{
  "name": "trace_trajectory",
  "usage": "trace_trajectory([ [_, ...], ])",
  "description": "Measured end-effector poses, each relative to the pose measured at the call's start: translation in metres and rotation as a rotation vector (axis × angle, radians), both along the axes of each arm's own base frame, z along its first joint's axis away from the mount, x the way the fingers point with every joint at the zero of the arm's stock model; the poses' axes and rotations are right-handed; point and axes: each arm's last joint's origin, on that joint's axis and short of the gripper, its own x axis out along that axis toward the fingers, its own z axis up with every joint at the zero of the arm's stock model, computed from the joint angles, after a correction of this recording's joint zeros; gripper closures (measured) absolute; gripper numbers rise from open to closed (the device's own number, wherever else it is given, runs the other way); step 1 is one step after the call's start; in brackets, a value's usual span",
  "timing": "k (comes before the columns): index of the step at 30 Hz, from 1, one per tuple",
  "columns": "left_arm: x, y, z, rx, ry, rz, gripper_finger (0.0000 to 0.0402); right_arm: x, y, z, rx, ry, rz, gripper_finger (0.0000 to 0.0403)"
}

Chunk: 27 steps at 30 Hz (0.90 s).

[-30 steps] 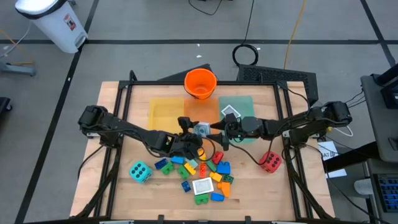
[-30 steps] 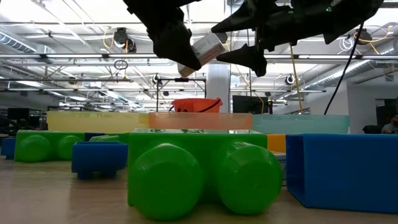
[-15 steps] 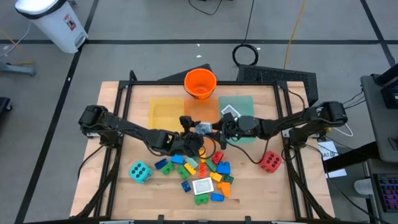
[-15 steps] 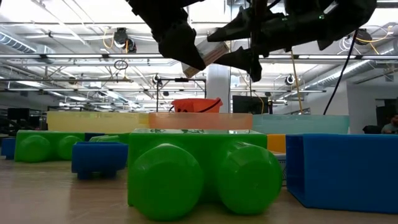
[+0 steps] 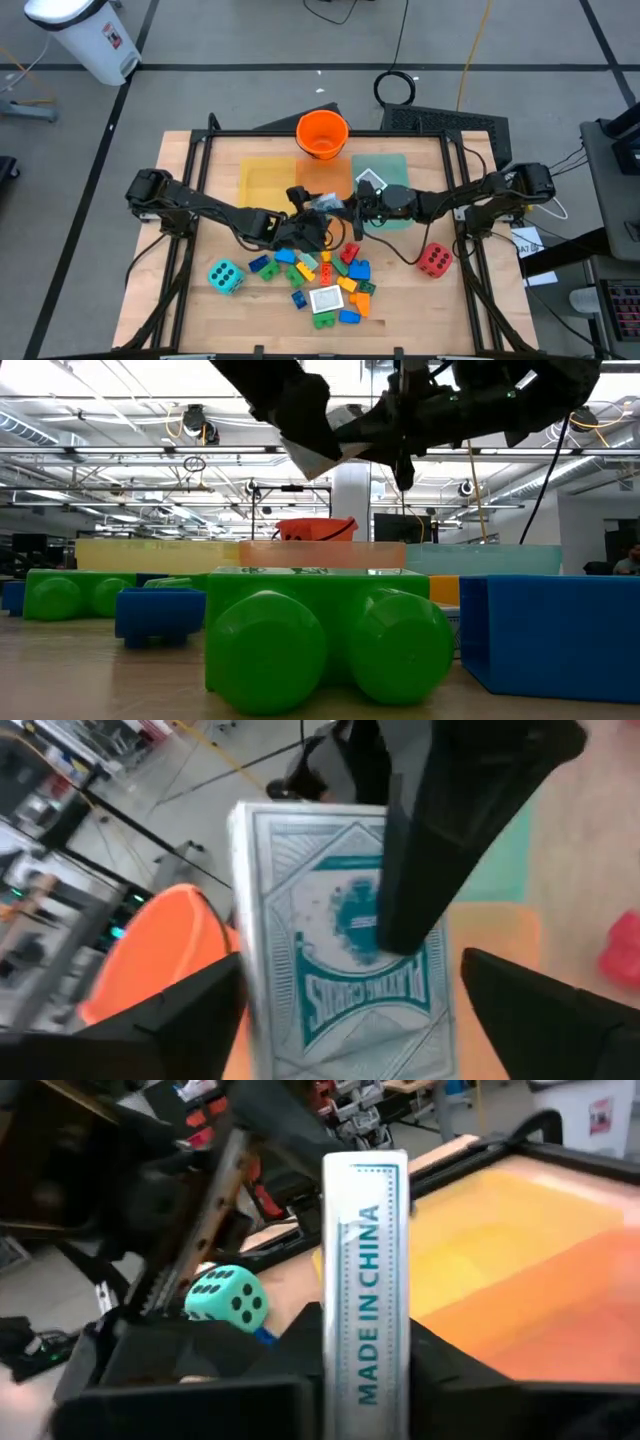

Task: Pick & Place Toys
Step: Put the blue deck of cards into the blue bin

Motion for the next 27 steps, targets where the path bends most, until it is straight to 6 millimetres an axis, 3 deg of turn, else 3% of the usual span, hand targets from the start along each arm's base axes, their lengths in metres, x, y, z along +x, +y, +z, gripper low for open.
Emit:
trace_trajectory([
  [3, 0.001, -0.002, 0.001, -0.052, -0.057, 0.023, 0.0009, -0.005, 0.0, 0.007, -0.038, 0.0, 0.027, 0.0377],
  [8, -0.008, -0.014, 0.007, -0.094, -0.054, -0.023, 0.0022, -0.023, -0.002, 0.022, -0.09, 0.07, 0.025, 0.0371],
  [12, -0.019, -0.02, 0.02, -0.169, -0.096, -0.046, 0.0032, -0.049, -0.007, 0.035, -0.215, 0.187, -0.079, 0.0376],
  [15, -0.028, -0.022, 0.018, -0.206, -0.139, -0.077, 0.0035, -0.067, -0.013, 0.036, -0.332, 0.312, -0.191, 0.0376],
  [19, -0.045, -0.022, 0.007, -0.285, -0.286, -0.227, 0.0035, -0.081, -0.028, 0.027, -0.481, 0.523, -0.307, 0.0376],
  [23, -0.068, -0.011, 0.002, -0.391, -0.516, -0.404, 0.0035, -0.082, -0.049, 0.012, -0.539, 0.673, -0.351, 0.0376],
  [27, -0.09, 0.002, -0.004, -0.469, -0.67, -0.436, 0.0034, -0.083, -0.069, -0.012, -0.635, 0.825, -0.333, 0.0376],
])
